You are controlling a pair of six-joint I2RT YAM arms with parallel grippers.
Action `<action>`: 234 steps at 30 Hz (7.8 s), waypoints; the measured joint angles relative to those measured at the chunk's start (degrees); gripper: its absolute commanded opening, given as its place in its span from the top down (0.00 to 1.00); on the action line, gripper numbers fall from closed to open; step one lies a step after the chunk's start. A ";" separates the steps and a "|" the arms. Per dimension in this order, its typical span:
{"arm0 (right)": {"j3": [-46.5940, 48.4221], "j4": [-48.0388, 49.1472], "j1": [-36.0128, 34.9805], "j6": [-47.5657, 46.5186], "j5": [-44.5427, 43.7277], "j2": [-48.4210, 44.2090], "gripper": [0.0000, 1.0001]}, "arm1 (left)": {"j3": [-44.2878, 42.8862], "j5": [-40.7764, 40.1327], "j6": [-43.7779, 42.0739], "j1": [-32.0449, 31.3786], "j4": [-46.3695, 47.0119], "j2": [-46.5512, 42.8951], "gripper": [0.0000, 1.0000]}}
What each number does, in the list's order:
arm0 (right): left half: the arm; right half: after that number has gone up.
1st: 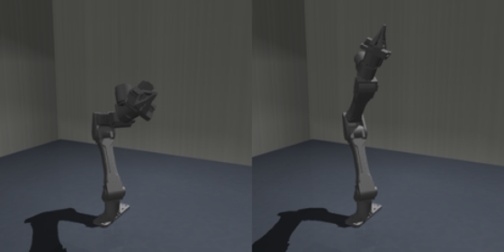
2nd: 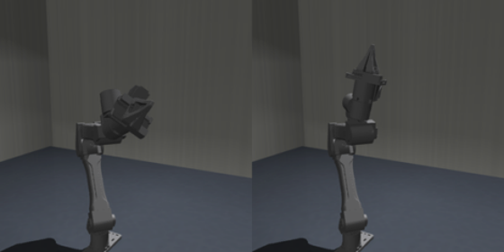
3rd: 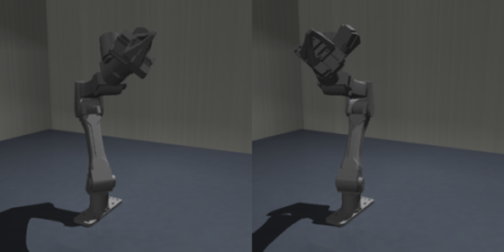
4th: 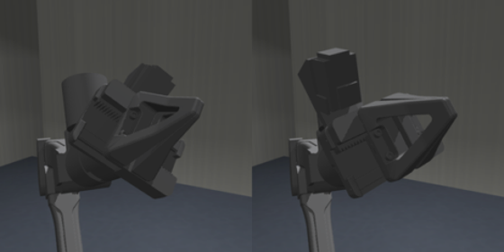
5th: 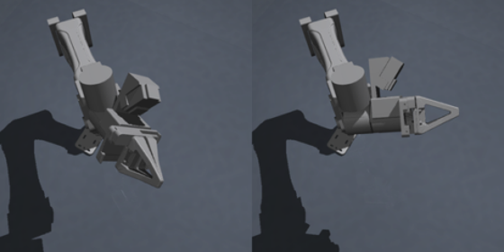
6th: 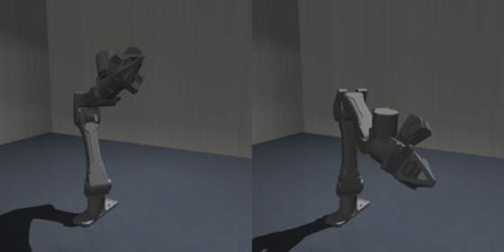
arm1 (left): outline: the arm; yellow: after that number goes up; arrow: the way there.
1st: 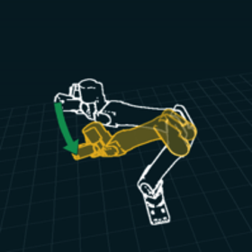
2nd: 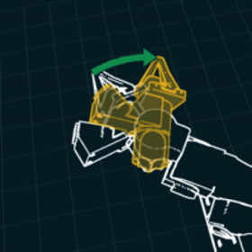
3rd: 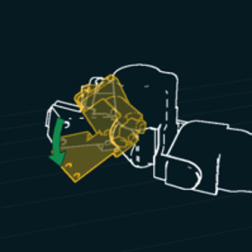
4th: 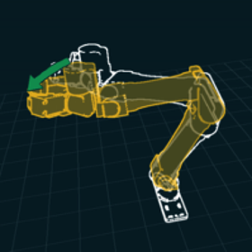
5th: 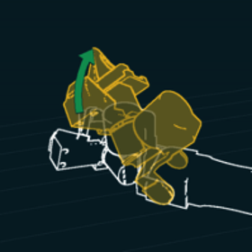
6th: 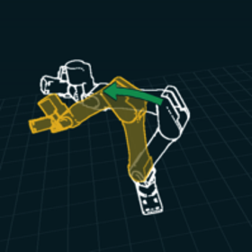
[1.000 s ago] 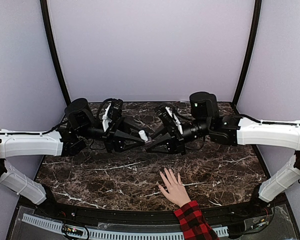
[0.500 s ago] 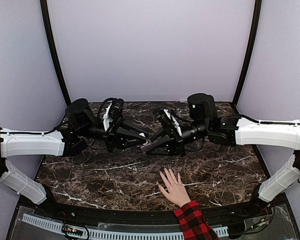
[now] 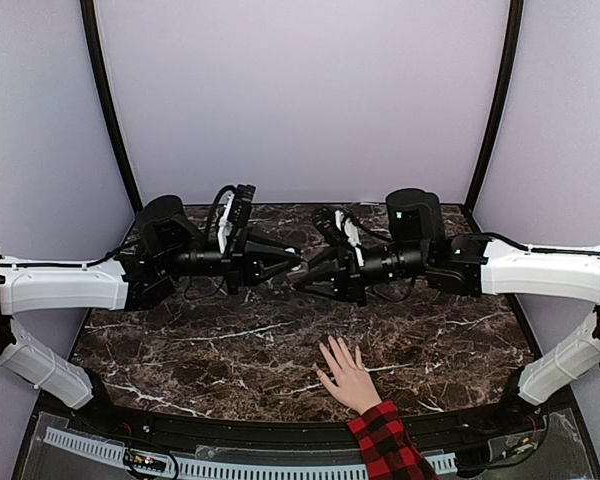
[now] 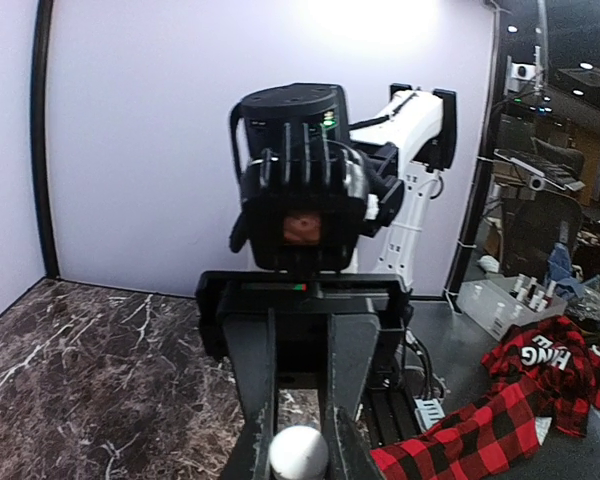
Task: Paint the nails
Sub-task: Unscrew the cap of the nail polish bottle.
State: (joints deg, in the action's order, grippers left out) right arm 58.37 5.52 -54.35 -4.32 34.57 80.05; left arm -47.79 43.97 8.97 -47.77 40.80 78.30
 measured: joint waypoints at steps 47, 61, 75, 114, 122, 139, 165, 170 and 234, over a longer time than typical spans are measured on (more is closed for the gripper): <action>-0.57 1.70 -0.24 0.42 -32.81 1.27 0.98 | -6.80 -28.57 3.37 4.35 -17.38 -4.42 0.34; -0.59 0.24 0.42 -2.10 -5.01 -1.84 0.98 | -0.98 -0.11 -1.18 4.55 -9.07 -5.20 0.45; 2.71 -2.86 0.42 -2.43 11.04 0.37 0.99 | 0.79 11.58 -1.01 1.95 2.86 -1.25 0.63; 1.88 -3.52 0.79 -0.66 -1.05 -0.44 0.99 | -1.01 -0.70 -0.92 0.15 2.32 1.40 1.00; 0.63 0.15 -0.07 0.70 -15.30 -0.46 0.99 | -1.95 -13.84 -0.37 -0.37 -0.46 1.75 1.00; 0.98 1.51 -2.01 1.05 -35.15 3.19 0.99 | -4.85 -33.27 6.82 -1.97 -1.29 7.52 0.92; 1.33 0.07 0.28 -0.13 -10.84 -0.07 0.99 | -6.21 -6.40 -5.73 3.82 -15.78 -6.32 0.42; 1.51 -2.36 0.26 -1.86 -1.55 -0.07 0.99 | -5.20 1.95 -7.10 3.82 -15.56 -6.27 0.46; 4.74 -2.67 -0.09 0.63 -38.42 7.37 0.99 | -8.02 -34.47 11.39 0.04 -6.14 10.38 1.00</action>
State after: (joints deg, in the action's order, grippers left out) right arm 63.11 2.85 -54.43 -3.68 -3.86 87.42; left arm -55.81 9.50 20.36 -47.72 34.65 88.68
